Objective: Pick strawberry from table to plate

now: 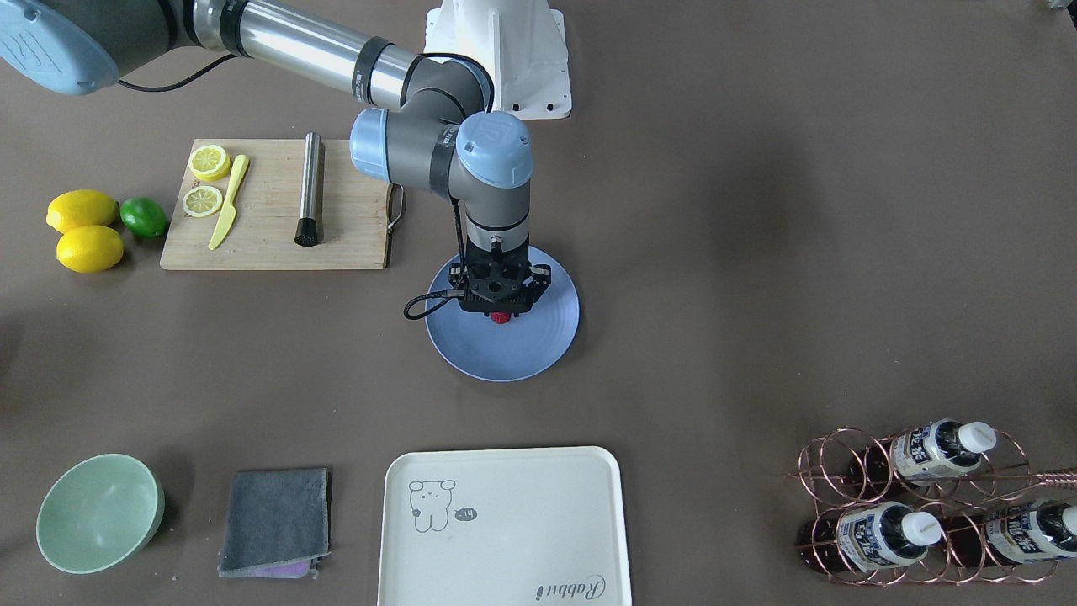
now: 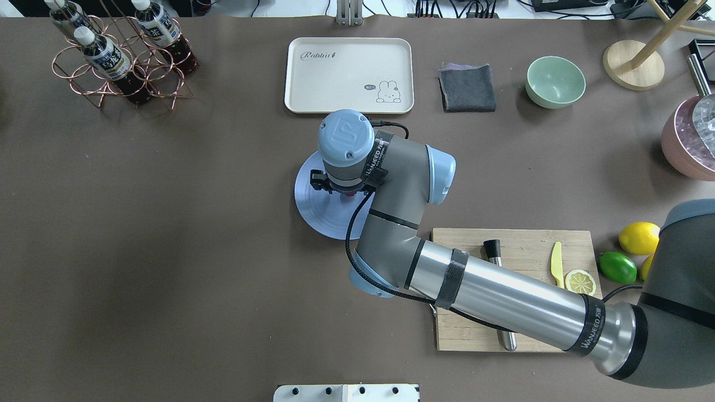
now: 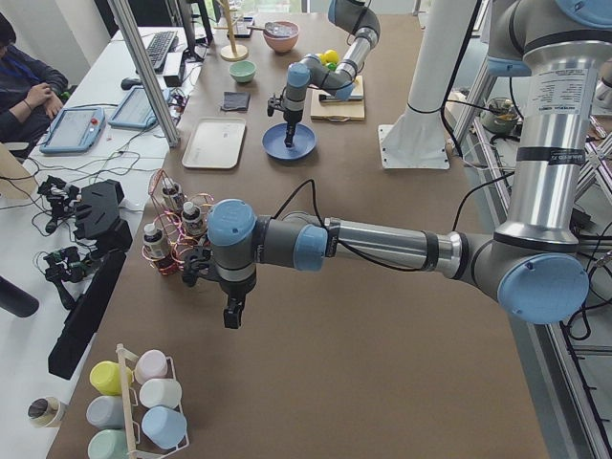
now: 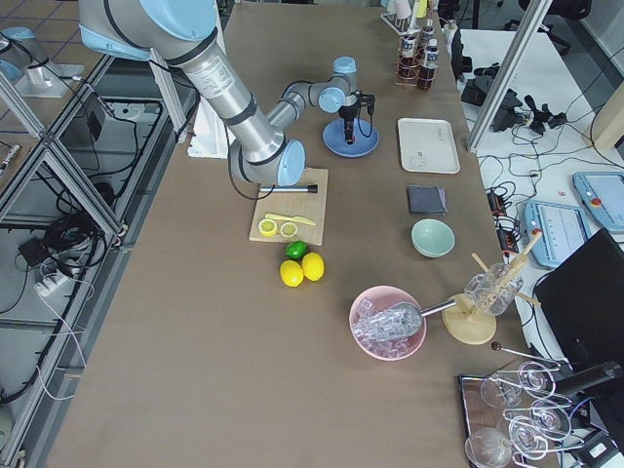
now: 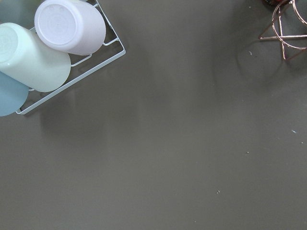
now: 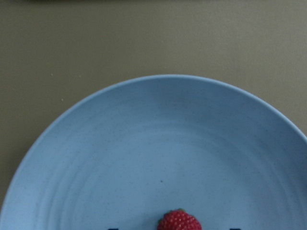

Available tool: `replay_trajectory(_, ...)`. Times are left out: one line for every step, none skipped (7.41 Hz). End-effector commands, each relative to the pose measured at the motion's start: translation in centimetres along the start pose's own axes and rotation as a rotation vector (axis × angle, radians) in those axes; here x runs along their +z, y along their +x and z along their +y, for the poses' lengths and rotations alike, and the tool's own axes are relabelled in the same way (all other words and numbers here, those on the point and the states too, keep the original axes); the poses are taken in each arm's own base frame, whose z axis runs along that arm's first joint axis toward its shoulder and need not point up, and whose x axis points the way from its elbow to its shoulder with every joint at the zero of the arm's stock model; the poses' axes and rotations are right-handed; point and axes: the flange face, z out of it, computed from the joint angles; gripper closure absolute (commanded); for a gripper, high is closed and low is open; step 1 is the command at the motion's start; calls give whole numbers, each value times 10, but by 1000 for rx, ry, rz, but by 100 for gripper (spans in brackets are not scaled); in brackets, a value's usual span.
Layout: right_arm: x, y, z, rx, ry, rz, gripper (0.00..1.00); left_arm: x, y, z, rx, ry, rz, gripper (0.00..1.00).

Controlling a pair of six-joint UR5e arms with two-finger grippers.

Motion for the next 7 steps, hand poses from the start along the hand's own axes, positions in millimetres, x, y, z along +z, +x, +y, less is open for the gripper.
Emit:
replay_trajectory(-32, 12, -36, 9, -20, -44, 0, 0, 0, 0, -1, -1, 0, 2)
replay_trajectory(-51, 34, -70, 16, -36, -41, 0, 0, 0, 0, -3, -1, 2, 2)
replay_trajectory(-75, 69, -108, -16, -48, -16, 0, 2, 0, 2, -7, -5, 15, 2)
replay_trajectory(-101, 121, -140, -47, -66, 2, 0, 1, 1, 3, -8, -4, 35, 2)
replay_trajectory(-117, 191, -158, -87, -69, 21, 0, 1, 1, 3, -7, -2, 35, 2)
replay_trajectory(-135, 261, -168, -139, -77, 55, 0, 2, 1, 3, -8, -4, 35, 2)
replay_trajectory(-165, 321, -178, -194, -80, 104, 0, 1, 1, 3, -6, -2, 37, 2)
